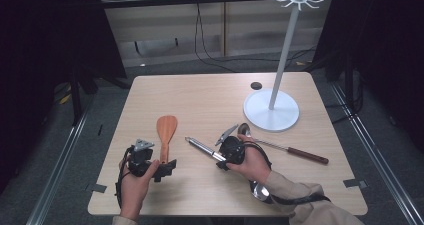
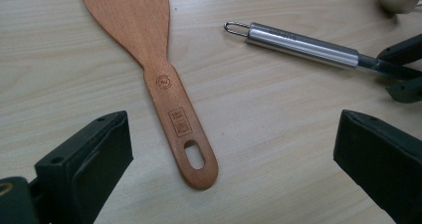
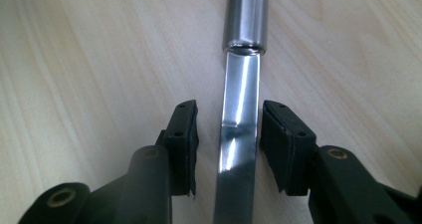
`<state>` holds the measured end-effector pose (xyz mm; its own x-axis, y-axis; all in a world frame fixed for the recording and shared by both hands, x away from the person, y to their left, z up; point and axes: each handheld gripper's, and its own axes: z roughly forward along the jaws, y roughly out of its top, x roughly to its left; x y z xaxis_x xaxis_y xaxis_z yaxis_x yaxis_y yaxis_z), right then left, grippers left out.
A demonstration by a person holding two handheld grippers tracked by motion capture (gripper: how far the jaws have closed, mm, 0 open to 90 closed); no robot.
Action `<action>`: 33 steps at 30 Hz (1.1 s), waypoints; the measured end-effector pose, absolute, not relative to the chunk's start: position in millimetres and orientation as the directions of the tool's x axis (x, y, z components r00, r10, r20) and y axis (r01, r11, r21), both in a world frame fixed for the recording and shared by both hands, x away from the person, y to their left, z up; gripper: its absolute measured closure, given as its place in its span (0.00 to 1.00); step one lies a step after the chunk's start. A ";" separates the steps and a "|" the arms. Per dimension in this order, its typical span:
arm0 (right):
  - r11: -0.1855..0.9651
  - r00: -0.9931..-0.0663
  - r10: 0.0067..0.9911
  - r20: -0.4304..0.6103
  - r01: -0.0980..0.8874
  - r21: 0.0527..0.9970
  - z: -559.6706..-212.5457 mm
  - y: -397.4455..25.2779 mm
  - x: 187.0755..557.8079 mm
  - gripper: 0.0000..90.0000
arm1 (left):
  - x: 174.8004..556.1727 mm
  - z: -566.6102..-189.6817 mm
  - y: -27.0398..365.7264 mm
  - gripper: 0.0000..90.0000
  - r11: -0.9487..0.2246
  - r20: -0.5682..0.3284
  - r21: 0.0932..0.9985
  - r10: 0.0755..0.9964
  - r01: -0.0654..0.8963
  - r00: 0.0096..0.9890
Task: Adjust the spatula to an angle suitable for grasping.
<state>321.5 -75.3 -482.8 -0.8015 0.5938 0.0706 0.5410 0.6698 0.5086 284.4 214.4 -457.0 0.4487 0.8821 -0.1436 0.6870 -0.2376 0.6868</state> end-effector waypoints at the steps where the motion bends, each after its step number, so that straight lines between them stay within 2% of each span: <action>1: 0.668 -0.794 0.605 0.054 0.543 0.510 -482.8 -74.6 321.6 0.74 | 283.9 -456.7 214.8 0.02 -0.238 -0.145 0.687 0.881 0.687 0.450; 5: 0.659 -0.772 0.635 0.028 0.559 0.503 -482.4 -71.9 320.1 0.75 | 281.7 -455.7 216.3 0.02 -0.220 -0.151 0.694 0.887 0.686 0.437; 9: 0.658 -0.763 0.646 0.013 0.565 0.497 -481.6 -69.8 317.1 0.84 | 280.6 -455.8 216.9 0.02 -0.230 -0.142 0.690 0.886 0.686 0.441; 15: 0.613 -0.745 0.664 0.066 0.593 0.522 -483.0 -74.7 318.2 0.84 | 281.1 -457.3 211.5 0.02 -0.226 -0.158 0.693 0.879 0.684 0.450; 25: 0.463 -0.707 0.693 0.143 0.588 0.664 -456.5 -100.2 322.5 0.85 | 285.2 -458.3 199.4 0.02 -0.227 -0.198 0.703 0.847 0.674 0.492; 33: 0.333 -0.673 0.718 0.179 0.557 0.761 -439.3 -118.7 320.3 0.85 | 288.4 -455.0 183.5 0.02 -0.190 -0.259 0.752 0.795 0.631 0.549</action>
<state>320.3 -118.7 -439.3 -0.6730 0.7178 0.1786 0.5571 0.3330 0.7608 288.4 183.5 -455.0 0.5486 0.7949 -0.2590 0.6310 -0.1905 0.7520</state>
